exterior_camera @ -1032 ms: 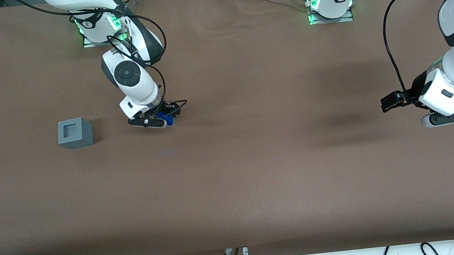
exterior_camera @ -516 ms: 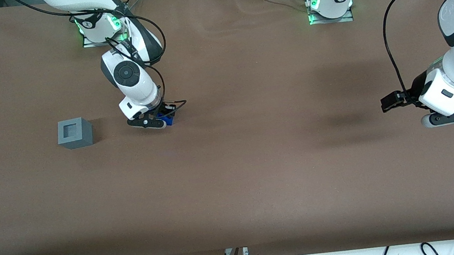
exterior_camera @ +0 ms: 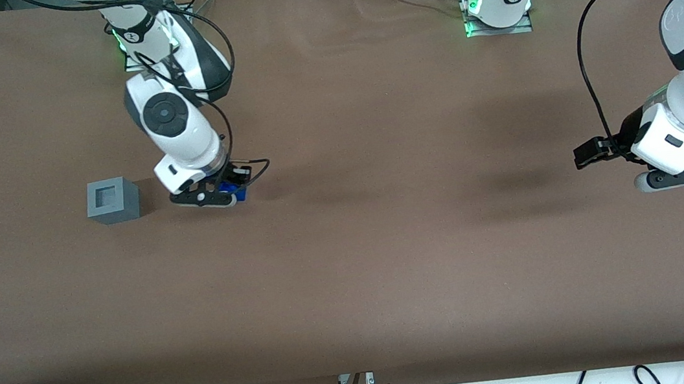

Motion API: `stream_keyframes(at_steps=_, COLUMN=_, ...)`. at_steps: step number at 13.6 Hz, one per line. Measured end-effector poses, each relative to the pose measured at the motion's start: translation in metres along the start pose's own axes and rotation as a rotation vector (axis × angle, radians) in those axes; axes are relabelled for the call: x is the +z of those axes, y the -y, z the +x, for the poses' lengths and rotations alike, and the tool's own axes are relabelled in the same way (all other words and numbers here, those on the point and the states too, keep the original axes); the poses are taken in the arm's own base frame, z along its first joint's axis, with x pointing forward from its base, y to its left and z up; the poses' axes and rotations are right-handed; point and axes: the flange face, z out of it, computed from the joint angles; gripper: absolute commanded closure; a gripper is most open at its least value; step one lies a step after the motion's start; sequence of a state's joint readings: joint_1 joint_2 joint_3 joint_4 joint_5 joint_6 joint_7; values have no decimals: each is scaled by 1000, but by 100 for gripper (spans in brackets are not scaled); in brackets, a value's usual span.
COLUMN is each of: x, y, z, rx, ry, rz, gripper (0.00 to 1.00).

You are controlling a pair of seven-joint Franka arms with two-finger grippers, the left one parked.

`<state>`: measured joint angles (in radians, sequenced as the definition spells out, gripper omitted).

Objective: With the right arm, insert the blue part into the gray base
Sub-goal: 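Close the right gripper on the blue part and lift it, then carry the blue part over the gray base's square hole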

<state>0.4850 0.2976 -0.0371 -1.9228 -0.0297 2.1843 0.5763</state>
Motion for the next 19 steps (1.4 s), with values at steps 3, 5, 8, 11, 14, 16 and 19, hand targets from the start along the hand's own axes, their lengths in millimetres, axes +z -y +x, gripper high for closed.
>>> stream_keyframes(at_steps=3, x=-35, y=-38, z=35, rx=-76, ry=5, rz=-18, gripper=69)
stream_keyframes(at_steps=5, x=-39, y=-63, z=47, rx=-124, ry=30, rz=-37, gripper=69)
stream_keyframes(at_steps=8, x=-61, y=-115, z=63, rx=-182, ry=110, rz=-79, gripper=74)
stream_keyframes(at_steps=11, x=-93, y=-171, z=74, rx=-206, ry=114, rz=-79, gripper=75)
stream_keyframes(at_steps=14, x=-105, y=-227, z=69, rx=-176, ry=141, rz=-73, gripper=77)
stream_keyframes(at_steps=16, x=-96, y=-254, z=54, rx=-147, ry=144, rz=-52, gripper=77)
stream_keyframes(at_steps=19, x=-72, y=-288, z=21, rx=-133, ry=116, rz=-22, gripper=77)
